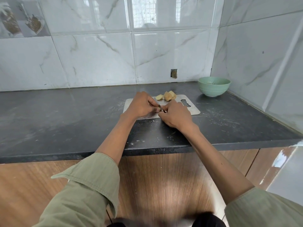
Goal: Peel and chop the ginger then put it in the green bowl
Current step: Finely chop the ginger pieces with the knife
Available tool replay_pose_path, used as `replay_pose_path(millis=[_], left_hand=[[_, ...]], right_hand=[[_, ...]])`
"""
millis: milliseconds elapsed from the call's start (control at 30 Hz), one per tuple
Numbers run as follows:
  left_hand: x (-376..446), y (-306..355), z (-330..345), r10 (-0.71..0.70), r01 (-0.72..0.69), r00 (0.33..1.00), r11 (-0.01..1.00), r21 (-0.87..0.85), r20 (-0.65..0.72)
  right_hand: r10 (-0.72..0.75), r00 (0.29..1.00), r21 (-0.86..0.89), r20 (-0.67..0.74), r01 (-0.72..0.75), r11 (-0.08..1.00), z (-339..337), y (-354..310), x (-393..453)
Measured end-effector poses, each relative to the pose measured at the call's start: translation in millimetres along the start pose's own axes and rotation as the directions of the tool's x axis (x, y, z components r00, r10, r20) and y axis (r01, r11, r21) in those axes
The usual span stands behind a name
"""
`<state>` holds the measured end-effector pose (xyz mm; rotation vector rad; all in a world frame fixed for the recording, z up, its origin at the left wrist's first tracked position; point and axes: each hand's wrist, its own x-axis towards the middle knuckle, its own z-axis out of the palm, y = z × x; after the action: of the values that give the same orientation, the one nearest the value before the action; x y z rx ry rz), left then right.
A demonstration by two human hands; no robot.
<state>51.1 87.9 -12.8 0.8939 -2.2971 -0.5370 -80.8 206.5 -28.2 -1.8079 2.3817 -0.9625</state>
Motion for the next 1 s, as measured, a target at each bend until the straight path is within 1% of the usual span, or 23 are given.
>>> replay_pose_path(millis=[167,267,433,567,733,833,933,1000], left_hand=[[0,0,3,-0.016,0.016,0.999,1.0,0.012,-0.039],[2,-1,3,-0.018,0.018,1.0,1.0,0.012,-0.025],[1,-4,-2,-0.032,0.032,0.999,0.999,-0.014,-0.002],[0,-2,-3,-0.044,0.044,0.999,0.999,-0.024,-0.014],[0,-1,-3,-0.036,0.036,0.999,0.999,-0.01,-0.007],[0,-1,-3,-0.033,0.034,0.999,0.999,-0.009,0.003],[-1,0,-3,-0.028,0.028,1.0,1.0,-0.011,0.001],[0,-1,-4,-0.023,0.023,1.0,1.0,-0.016,0.002]], right_hand=[[0.046,0.991,-0.013,-0.122,-0.048,0.999,10,-2,-4],[0.032,0.992,0.005,-0.126,-0.031,0.999,8,0,-7],[-0.014,0.991,0.083,-0.13,0.025,0.996,1,0,-14],[-0.036,0.991,0.081,-0.132,0.047,0.996,-1,-2,-17],[-0.032,0.995,0.074,-0.092,0.039,0.996,-3,-3,-18],[-0.015,0.999,0.017,-0.045,0.016,1.0,-4,-6,-13],[0.009,1.0,-0.002,0.017,-0.009,1.0,-3,-9,-4],[0.021,1.0,-0.004,0.013,-0.021,1.0,-1,-9,-3]])
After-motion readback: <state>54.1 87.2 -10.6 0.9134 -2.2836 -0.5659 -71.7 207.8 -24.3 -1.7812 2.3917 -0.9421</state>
